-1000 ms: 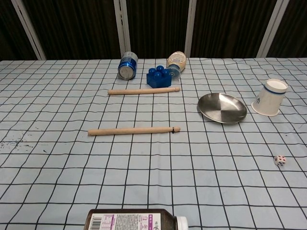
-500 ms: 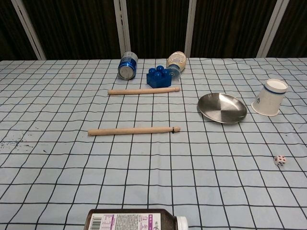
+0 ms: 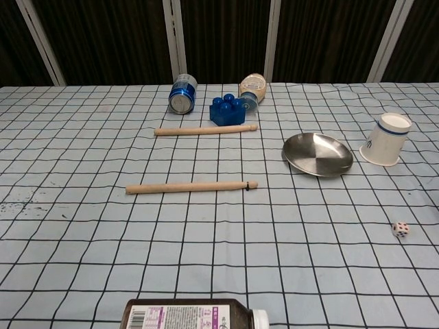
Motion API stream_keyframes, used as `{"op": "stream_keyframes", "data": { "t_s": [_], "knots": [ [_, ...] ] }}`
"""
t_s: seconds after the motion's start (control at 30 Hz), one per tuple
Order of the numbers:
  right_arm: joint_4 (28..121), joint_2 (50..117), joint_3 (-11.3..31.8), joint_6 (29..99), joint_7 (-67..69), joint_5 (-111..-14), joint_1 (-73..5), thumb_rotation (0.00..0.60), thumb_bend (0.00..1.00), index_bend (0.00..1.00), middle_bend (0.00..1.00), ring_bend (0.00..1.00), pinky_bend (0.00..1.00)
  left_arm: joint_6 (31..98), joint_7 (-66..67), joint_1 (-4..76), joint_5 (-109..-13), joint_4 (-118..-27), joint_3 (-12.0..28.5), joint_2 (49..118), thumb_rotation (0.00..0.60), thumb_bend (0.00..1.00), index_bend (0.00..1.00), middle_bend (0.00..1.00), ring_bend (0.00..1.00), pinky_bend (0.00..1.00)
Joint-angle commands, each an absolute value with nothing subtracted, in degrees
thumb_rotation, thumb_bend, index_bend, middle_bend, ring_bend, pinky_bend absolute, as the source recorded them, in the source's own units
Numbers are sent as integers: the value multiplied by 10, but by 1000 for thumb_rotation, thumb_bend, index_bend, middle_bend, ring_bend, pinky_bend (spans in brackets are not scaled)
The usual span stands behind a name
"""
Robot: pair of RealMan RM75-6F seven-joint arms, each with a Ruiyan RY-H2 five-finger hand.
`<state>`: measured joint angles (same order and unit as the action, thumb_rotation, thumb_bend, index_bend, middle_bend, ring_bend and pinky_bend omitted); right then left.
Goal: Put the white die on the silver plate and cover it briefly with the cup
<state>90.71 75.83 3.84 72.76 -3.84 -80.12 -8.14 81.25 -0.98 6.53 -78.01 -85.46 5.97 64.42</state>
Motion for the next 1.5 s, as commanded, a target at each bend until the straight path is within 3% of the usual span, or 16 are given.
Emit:
{"op": "stream_keyframes", "data": {
  "t_s": [0.03, 0.63, 1.1, 1.5],
  "knots": [
    [892, 778, 50, 707, -49, -784, -100, 600, 127, 298, 166, 159, 0, 808, -10, 67, -778, -852, 61, 645, 600, 217, 107, 0, 0, 63],
    [844, 840, 57, 649, -70, -749, -143, 600, 130, 380, 166, 159, 0, 793, 10, 77, -766, -846, 63, 656, 600, 217, 107, 0, 0, 63],
    [847, 858, 60, 646, -96, -734, -157, 600, 342, 431, 166, 159, 0, 788, 12, 80, -762, -843, 63, 658, 600, 217, 110, 0, 0, 63],
    [845, 865, 57, 641, -99, -722, -161, 600, 346, 432, 166, 159, 0, 784, 14, 82, -759, -841, 64, 659, 600, 217, 111, 0, 0, 63]
  ]
}}
